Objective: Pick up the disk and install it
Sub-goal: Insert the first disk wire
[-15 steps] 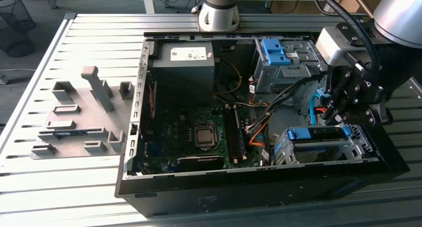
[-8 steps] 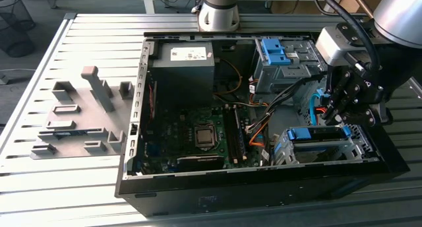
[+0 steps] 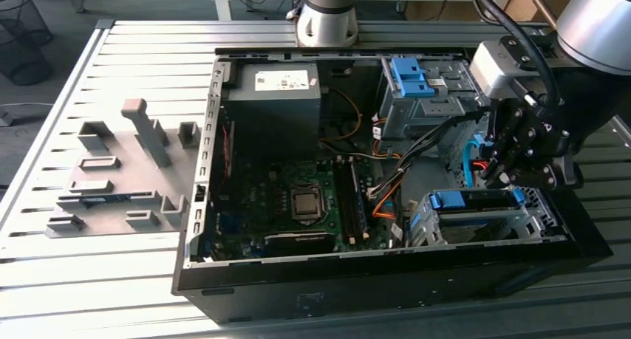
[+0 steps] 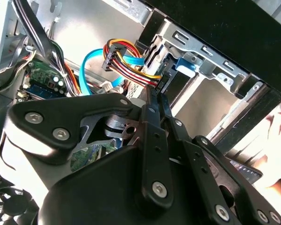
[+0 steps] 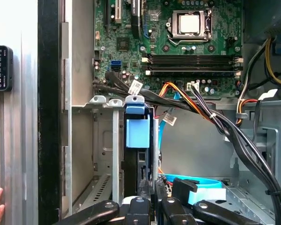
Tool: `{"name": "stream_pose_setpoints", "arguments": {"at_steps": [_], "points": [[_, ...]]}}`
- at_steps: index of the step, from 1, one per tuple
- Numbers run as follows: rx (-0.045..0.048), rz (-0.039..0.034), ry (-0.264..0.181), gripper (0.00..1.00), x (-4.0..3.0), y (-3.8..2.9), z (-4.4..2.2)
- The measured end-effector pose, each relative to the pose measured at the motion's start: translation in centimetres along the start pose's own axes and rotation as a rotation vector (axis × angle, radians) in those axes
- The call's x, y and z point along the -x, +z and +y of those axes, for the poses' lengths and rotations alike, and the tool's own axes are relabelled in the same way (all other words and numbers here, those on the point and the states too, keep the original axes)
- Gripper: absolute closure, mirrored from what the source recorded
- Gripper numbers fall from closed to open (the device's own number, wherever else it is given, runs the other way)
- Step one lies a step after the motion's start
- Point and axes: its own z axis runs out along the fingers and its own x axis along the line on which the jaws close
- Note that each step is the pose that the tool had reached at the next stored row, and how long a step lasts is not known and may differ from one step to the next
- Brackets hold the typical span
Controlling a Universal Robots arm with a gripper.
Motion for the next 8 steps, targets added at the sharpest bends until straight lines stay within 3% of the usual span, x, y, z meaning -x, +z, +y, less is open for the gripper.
{"name": "stream_pose_setpoints", "arguments": {"at_steps": [8], "points": [[-0.0026, -0.0023, 0.0, 0.84, -0.68, 0.1, 0.17]]}}
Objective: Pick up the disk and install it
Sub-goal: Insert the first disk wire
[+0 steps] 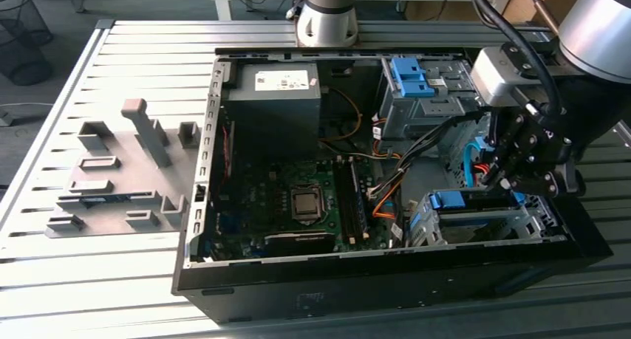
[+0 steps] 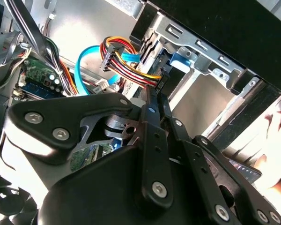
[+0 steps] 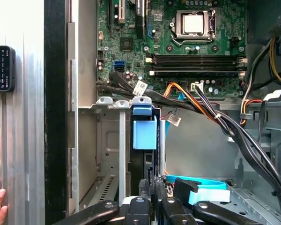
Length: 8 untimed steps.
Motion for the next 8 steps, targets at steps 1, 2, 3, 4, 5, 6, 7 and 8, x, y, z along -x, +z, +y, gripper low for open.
{"name": "stream_pose_setpoints", "arguments": {"at_steps": [1, 2, 3, 4, 5, 6, 7, 8], "points": [[-0.0002, -0.0002, 0.0, 0.84, 0.0, 0.01, 0.04], [-0.0003, -0.0001, 0.0, 0.84, -0.01, 0.0, 0.05], [-0.0003, -0.0001, 0.0, 0.84, -0.01, 0.0, 0.07], [-0.0004, -0.0001, 0.0, 0.84, -0.01, 0.0, 0.08], [-0.0005, -0.0001, 0.0, 0.84, -0.01, 0.0, 0.09], [-0.0005, 0.0, 0.0, 0.84, -0.01, 0.01, 0.1], [-0.0008, -0.0002, 0.0, 0.84, -0.02, 0.03, 0.12], [-0.001, -0.0001, 0.0, 0.84, -0.02, 0.05, 0.15]]}}
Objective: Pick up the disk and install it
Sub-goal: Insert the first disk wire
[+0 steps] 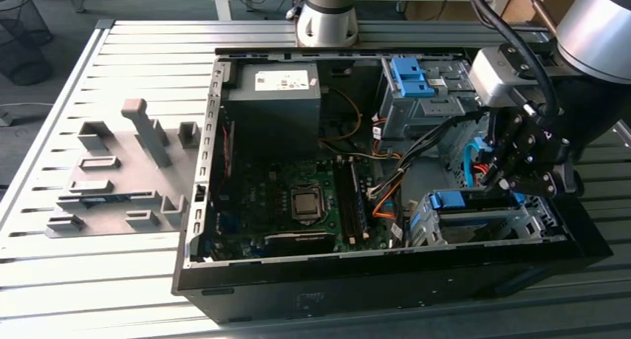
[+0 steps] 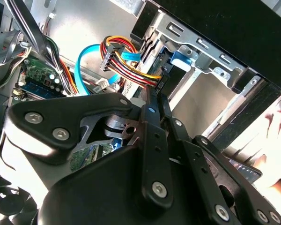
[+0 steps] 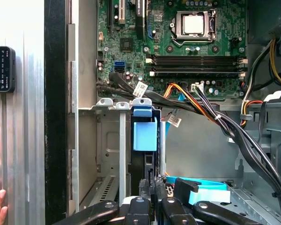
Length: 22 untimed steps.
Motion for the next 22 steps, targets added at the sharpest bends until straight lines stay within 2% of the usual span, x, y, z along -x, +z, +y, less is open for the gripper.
{"name": "stream_pose_setpoints", "arguments": {"at_steps": [9, 13, 15, 20, 22], "points": [[-0.0002, -0.0007, 0.0, 0.84, 0.02, 0.24, 0.01], [-0.0001, -0.0023, 0.0, 0.84, 0.07, 0.31, 0.01], [-0.0005, -0.0055, 0.0, 0.84, 0.08, 0.31, 0.03], [-0.0089, -0.0074, 0.001, 0.84, 0.08, 0.34, 0.2], [-0.0096, -0.0073, 0.0, 0.84, 0.08, 0.38, 0.2]]}}
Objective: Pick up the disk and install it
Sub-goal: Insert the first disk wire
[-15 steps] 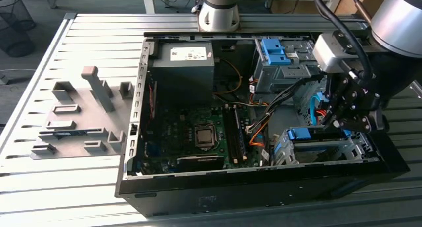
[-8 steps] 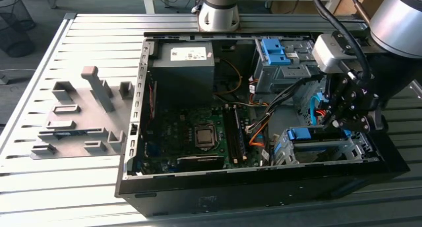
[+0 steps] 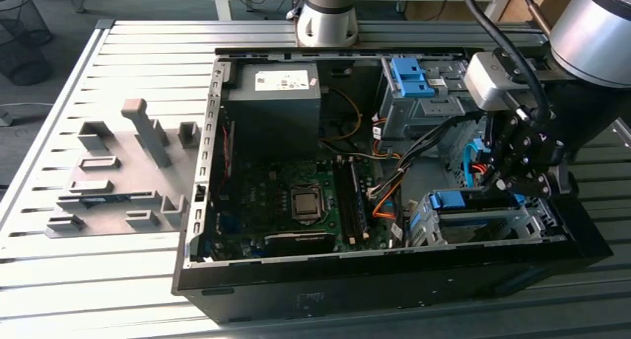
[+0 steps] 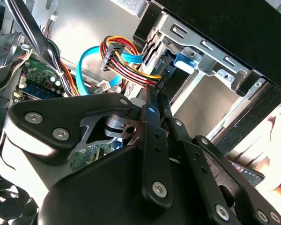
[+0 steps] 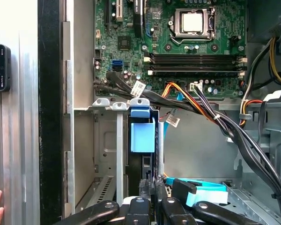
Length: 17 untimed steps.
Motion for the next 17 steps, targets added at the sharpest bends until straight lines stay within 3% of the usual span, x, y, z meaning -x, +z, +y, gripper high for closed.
{"name": "stream_pose_setpoints", "arguments": {"at_steps": [17], "points": [[0.0, -0.0015, 0.0, 0.84, 0.0, 0.27, 0.01]]}}
